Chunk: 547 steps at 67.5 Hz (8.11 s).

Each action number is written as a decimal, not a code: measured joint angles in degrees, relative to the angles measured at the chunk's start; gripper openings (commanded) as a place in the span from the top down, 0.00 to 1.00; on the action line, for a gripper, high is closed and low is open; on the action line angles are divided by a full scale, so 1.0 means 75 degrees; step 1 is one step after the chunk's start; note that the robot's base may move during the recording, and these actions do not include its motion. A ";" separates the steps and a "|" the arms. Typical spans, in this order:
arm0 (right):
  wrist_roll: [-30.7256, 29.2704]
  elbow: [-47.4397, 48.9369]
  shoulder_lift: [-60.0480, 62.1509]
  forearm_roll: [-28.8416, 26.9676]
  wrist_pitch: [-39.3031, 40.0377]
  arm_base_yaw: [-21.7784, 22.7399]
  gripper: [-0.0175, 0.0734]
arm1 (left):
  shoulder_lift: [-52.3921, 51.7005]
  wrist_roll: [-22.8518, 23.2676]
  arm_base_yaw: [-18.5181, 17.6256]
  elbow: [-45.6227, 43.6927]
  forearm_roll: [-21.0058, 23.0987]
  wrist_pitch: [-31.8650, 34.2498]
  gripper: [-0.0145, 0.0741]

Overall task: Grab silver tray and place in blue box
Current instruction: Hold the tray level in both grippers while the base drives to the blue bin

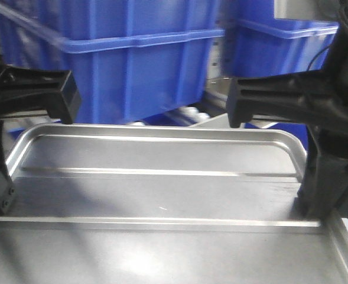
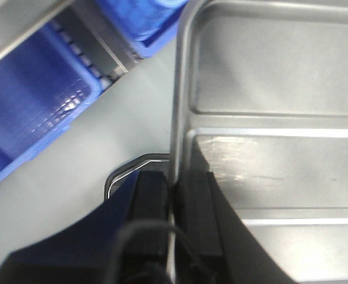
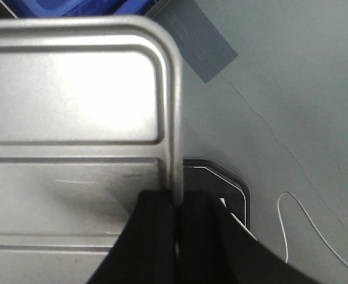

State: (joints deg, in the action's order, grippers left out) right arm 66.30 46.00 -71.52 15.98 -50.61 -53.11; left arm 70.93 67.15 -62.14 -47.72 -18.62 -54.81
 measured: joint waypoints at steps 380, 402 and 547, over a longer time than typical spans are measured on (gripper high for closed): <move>0.0000 0.0000 0.0005 0.0000 0.0002 0.0000 0.75 | 0.0000 0.0000 0.0000 0.0000 0.0000 0.0000 0.85; 0.0000 0.0000 0.0005 0.0000 0.0002 0.0000 0.75 | 0.0000 0.0000 0.0000 0.0000 0.0000 0.0000 0.85; 0.0000 0.0000 0.0005 0.0000 -0.0013 0.0000 0.75 | 0.0000 0.0000 0.0000 0.0000 0.0000 0.0000 0.85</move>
State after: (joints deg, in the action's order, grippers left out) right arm 66.30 46.00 -71.48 15.98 -50.70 -53.11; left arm 70.93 67.15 -62.14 -47.72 -18.62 -54.81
